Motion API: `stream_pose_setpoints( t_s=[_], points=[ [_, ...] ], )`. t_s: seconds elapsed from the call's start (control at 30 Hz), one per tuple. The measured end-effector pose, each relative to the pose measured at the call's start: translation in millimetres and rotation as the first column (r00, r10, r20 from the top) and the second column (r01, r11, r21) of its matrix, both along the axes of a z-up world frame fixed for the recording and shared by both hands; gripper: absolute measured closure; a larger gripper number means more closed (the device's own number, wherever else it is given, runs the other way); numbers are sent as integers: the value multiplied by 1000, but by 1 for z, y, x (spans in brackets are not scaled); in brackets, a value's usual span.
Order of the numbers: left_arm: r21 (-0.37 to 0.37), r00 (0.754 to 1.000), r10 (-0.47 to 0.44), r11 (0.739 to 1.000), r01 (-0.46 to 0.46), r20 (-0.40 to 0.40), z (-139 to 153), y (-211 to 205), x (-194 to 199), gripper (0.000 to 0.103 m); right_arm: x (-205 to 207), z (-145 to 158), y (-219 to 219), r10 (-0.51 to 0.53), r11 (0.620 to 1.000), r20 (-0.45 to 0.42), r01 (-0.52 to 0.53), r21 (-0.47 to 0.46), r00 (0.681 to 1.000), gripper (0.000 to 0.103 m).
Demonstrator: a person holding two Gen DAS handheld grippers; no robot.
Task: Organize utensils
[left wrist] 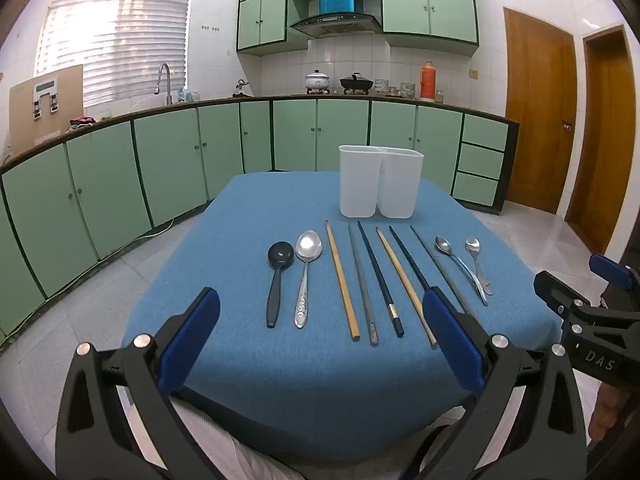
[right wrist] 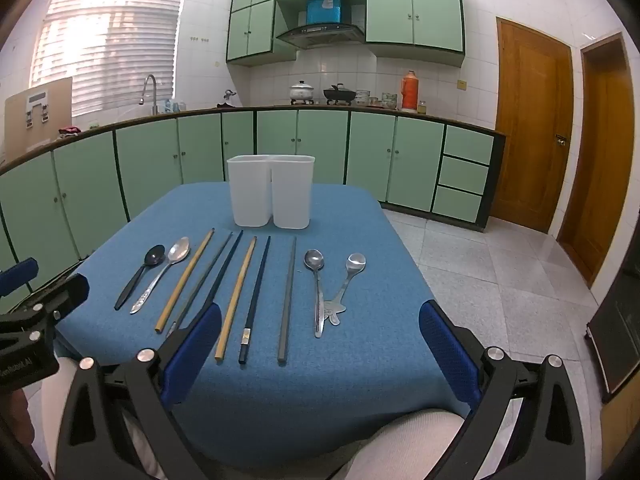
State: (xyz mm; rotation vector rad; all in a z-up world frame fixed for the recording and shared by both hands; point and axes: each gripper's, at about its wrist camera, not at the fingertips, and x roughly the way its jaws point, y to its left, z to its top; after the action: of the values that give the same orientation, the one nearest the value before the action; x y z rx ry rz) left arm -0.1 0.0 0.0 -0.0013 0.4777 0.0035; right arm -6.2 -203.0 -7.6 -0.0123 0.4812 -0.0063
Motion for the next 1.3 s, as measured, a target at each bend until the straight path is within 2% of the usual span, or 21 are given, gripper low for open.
stream_pose_setpoints(
  t_s=[1.3],
  points=[
    [4,1000,5,1000,-5,4,3,3,2,5,0,1,-1,0,1000,1,0,0,1000,6]
  ],
)
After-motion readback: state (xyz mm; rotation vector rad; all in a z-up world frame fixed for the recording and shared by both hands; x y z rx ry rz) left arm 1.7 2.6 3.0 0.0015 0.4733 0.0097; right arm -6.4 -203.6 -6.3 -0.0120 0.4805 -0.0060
